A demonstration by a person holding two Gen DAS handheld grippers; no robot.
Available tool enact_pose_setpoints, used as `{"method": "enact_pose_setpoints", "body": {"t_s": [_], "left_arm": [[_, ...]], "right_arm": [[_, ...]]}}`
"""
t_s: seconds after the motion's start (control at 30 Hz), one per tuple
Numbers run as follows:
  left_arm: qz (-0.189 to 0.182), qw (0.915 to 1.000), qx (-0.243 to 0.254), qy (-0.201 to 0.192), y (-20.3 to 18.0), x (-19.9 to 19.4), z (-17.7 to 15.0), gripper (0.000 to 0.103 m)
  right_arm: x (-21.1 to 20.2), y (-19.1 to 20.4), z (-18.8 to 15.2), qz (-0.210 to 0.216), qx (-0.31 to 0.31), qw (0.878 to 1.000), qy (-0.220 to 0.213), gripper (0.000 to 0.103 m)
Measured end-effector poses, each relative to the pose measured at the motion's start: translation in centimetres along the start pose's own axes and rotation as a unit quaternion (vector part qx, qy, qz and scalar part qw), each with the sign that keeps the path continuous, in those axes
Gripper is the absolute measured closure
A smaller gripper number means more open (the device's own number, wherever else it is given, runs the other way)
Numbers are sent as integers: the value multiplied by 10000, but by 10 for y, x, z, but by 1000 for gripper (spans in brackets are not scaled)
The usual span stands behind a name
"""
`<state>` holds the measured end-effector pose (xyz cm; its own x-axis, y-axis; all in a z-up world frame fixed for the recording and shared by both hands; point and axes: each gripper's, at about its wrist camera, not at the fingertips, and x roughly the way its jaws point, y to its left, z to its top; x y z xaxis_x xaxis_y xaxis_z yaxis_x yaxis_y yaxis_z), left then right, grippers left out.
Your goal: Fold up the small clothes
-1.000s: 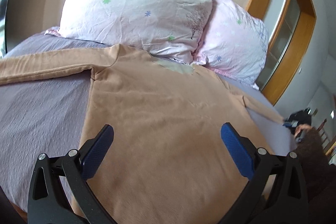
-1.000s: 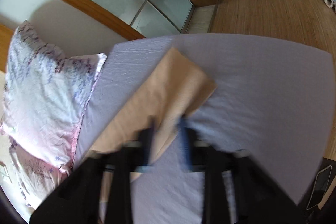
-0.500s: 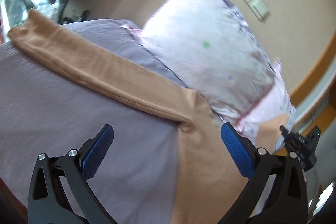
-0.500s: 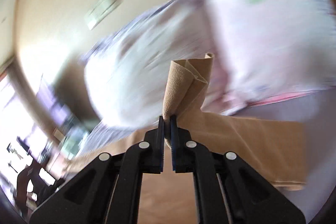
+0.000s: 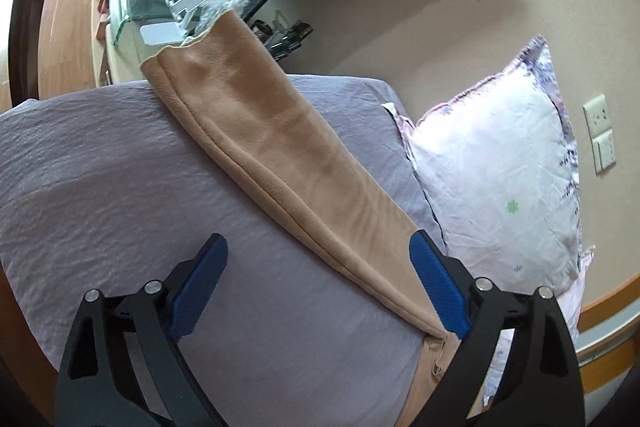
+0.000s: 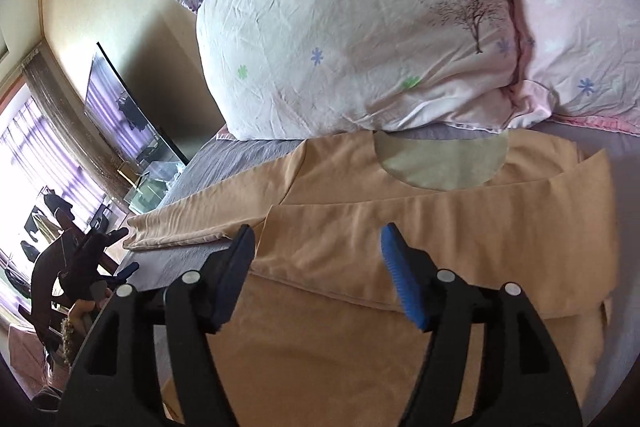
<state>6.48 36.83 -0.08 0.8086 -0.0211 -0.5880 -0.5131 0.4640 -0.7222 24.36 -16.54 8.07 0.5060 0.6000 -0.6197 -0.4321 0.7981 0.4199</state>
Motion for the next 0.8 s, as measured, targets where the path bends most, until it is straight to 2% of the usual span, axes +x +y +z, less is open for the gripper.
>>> {"method": "enact_pose_setpoints", "body": {"t_s": [0.2,0.23,0.3,0.33,0.37,0.4,0.43,0.5,0.6,0.67,0.7,0.73,0.8], "left_arm": [[0,9982,-600,68,12,10,26,17],[15,9976,-694,46,14,12,31,23],[211,9966,-791,22,18,16,38,46],[369,9956,-861,87,23,20,41,75],[462,9946,-915,146,26,23,42,95],[516,9946,-883,170,27,24,43,96],[595,9952,-756,153,22,23,44,96],[642,9978,-136,-54,-10,15,41,98],[256,9943,1006,-252,-91,5,23,98],[-260,9826,1829,-163,-158,7,-6,98],[-540,9730,2243,-58,-192,11,-26,98],[-809,9611,2642,80,-223,16,-49,98],[-1420,9253,3466,589,-287,36,-119,98]], "right_arm": [[-18,-15,-11,188,202,9994,-227,29],[-19,-16,-13,236,217,9992,-241,28],[-23,-19,-17,358,268,9987,-237,27],[-23,-20,-19,395,286,9986,-228,26],[-26,-23,-21,450,313,9982,-226,25],[-28,-26,-23,486,340,9980,-238,25],[-33,-31,-25,500,367,9977,-270,24],[-44,-39,-27,434,400,9975,-381,23],[-67,-56,-30,178,464,9963,-708,20],[-80,-71,-32,52,595,9940,-919,20],[-86,-80,-33,-12,703,9924,-1013,20],[-91,-88,-35,-79,832,9907,-1077,20],[-95,-102,-37,-163,1058,9875,-1156,20]]}}
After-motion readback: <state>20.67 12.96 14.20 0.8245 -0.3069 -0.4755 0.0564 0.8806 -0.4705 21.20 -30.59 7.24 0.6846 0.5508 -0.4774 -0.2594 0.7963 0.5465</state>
